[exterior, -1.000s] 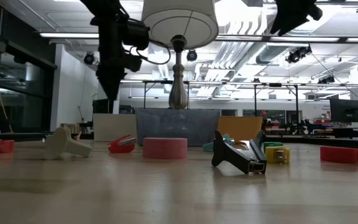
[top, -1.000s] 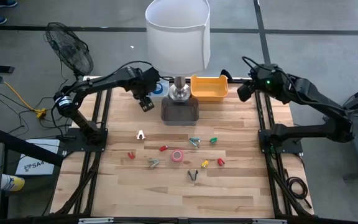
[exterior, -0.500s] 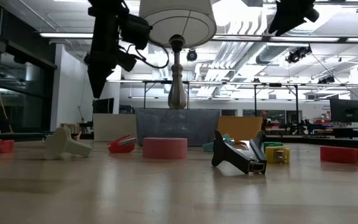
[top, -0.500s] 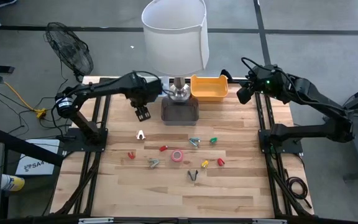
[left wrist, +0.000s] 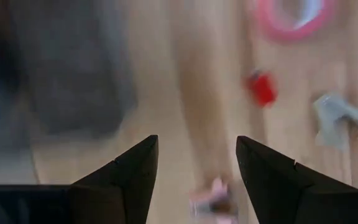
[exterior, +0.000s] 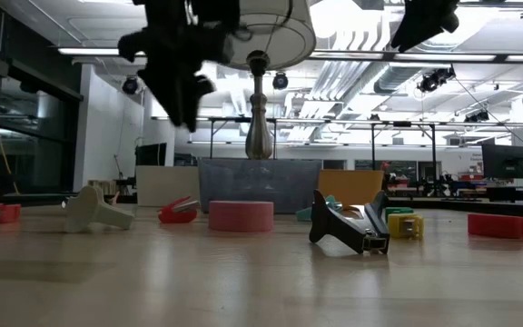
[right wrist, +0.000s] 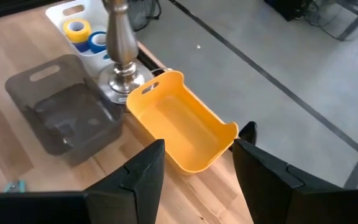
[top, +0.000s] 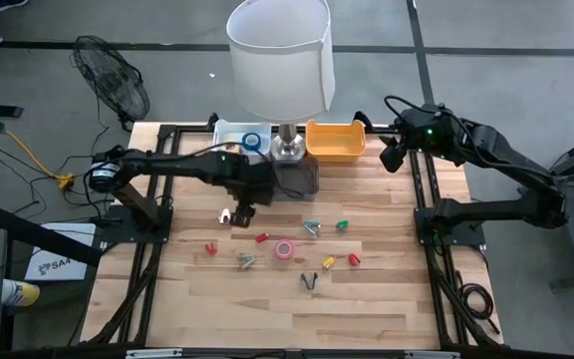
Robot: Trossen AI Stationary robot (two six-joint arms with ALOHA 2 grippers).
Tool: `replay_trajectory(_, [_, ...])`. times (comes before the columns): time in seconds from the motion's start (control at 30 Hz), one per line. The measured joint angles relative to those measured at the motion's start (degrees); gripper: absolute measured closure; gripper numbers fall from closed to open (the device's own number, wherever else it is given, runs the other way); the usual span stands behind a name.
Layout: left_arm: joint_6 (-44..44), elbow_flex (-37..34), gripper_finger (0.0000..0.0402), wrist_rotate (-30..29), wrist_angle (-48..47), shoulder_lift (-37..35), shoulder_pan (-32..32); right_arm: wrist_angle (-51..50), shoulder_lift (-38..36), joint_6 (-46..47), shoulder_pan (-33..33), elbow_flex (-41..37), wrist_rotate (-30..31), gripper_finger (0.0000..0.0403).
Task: Pick and place Stapler, Stapler remover, tape
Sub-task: Put the pink tape into the white bin
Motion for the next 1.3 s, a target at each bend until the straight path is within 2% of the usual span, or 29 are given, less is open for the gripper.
replay_trajectory(0.17, [11.1, 0.0, 0.0189, 0.4, 6.2, 0.3, -4.8, 0.0, 0.0, -0.4, 0.0, 0.0, -2.3, 0.0222])
replay_trajectory(0.57, [23.9, 0.0, 0.0189, 3.4, 12.1, 7.5, -11.7, -0.3, 0.0, -0.4, 0.0, 0.0, -5.0, 0.0222])
replay_trajectory(0.87, [30.8, 0.0, 0.0189, 3.7, 19.5, 12.7, -13.3, -2.1, 0.0, -0.3, 0.0, 0.0, -5.0, 0.0222])
replay_trajectory(1.03, [32.7, 0.0, 0.0189, 6.2, 19.9, 15.7, -13.3, -2.6, 0.0, 0.6, 0.0, 0.0, -5.0, 0.0221])
replay_trajectory(1.3, [37.0, 0.0, 0.0189, 7.0, 20.4, 18.1, -14.6, -3.3, 0.0, 1.2, 0.0, 0.0, -5.0, 0.0222])
